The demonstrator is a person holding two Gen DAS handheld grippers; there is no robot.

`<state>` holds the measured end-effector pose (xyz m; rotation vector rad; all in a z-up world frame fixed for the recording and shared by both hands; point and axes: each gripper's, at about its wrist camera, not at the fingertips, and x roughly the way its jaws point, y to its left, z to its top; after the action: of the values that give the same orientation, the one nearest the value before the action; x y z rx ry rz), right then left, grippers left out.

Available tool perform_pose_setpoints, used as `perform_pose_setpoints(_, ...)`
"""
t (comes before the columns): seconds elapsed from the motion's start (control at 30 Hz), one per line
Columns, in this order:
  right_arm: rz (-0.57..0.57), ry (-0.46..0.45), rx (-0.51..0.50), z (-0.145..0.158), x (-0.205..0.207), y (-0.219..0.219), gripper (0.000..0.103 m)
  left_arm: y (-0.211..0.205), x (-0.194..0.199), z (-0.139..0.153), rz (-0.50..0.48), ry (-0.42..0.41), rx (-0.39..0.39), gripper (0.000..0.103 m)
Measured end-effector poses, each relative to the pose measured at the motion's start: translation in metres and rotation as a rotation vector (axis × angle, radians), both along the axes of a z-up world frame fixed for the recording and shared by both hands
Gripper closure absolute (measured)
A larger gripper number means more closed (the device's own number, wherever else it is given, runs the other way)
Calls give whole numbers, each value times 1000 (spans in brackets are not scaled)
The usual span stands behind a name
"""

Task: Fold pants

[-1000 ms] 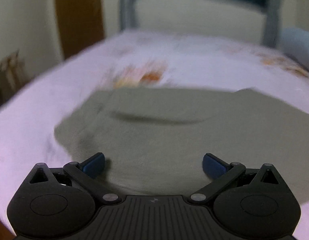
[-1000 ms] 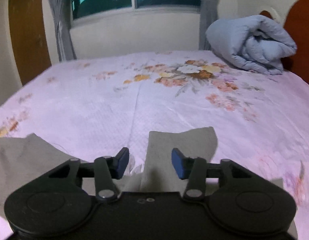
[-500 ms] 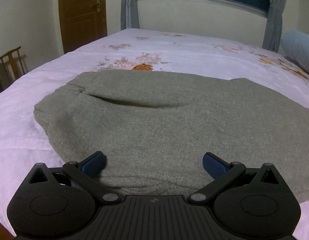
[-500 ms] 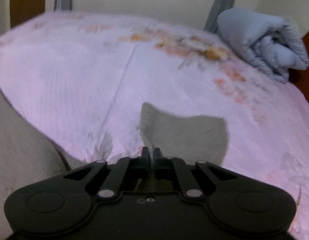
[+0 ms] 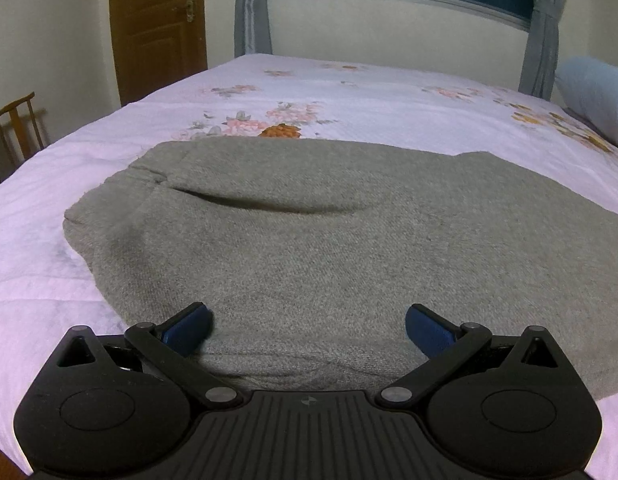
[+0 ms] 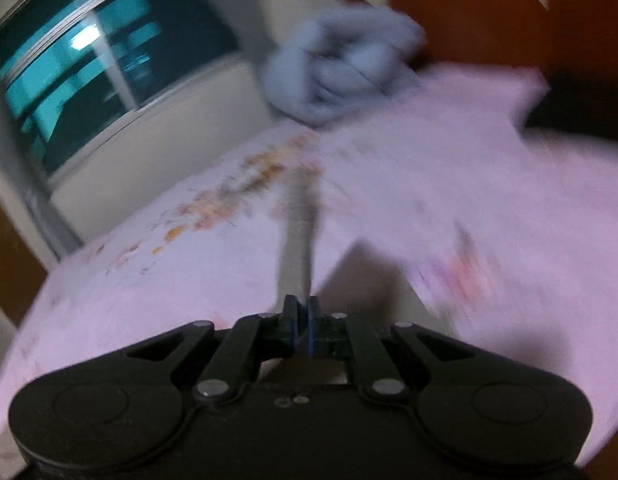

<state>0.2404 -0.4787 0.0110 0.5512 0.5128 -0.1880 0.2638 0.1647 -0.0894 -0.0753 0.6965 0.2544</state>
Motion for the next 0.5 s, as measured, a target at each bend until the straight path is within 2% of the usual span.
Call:
perform_pose_setpoints(0.07, -53, 87, 150, -45, -13, -26, 103, 0, 1, 0, -2, 5, 2, 0)
perform_pose_setpoints(0.1, -64, 89, 220, -62, -20, -34, 103, 0, 1, 0, -4, 8, 1, 0)
perform_pose_setpoints(0.17, -88, 63, 301, -78, -30, -43, 103, 1, 1, 0, -12, 13, -1, 0)
perform_pose_setpoints(0.23, -95, 31, 337, -81, -32, -45, 103, 2, 1, 0, -18, 16, -4, 0)
perform_pose_setpoints(0.3, -80, 35, 300, -73, -26, -41, 103, 2, 1, 0, -19, 16, -5, 0)
perform_pose_setpoints(0.37, -38, -27, 256, -51, -21, -32, 103, 1, 0, 0, -17, 15, -6, 0)
perform_pose_setpoints(0.5, 43, -145, 176, 14, 8, -21, 103, 1, 0, 0, -18, 16, -6, 0)
